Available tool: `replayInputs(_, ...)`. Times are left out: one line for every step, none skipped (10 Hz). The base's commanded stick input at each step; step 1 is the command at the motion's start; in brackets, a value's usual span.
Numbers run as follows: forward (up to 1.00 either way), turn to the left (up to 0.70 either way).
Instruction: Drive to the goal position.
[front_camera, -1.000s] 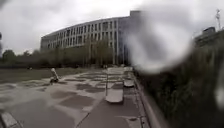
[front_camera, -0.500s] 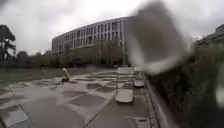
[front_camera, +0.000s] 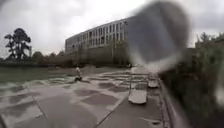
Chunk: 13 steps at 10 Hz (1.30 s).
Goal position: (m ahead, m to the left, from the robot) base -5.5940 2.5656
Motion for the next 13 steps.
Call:
replayInputs(0.00, 0.70)
replayInputs(0.00, 0.70)
replayInputs(0.00, 0.70)
replayInputs(0.00, 0.70)
replayInputs(0.00, 0.70)
replayInputs(0.00, 0.70)
replayInputs(0.00, 0.70)
replayInputs(0.00, 0.70)
replayInputs(0.00, 0.70)
replayInputs(0.00, 0.70)
replayInputs(0.00, 0.70)
replayInputs(0.00, 0.70)
replayInputs(0.00, 0.70)
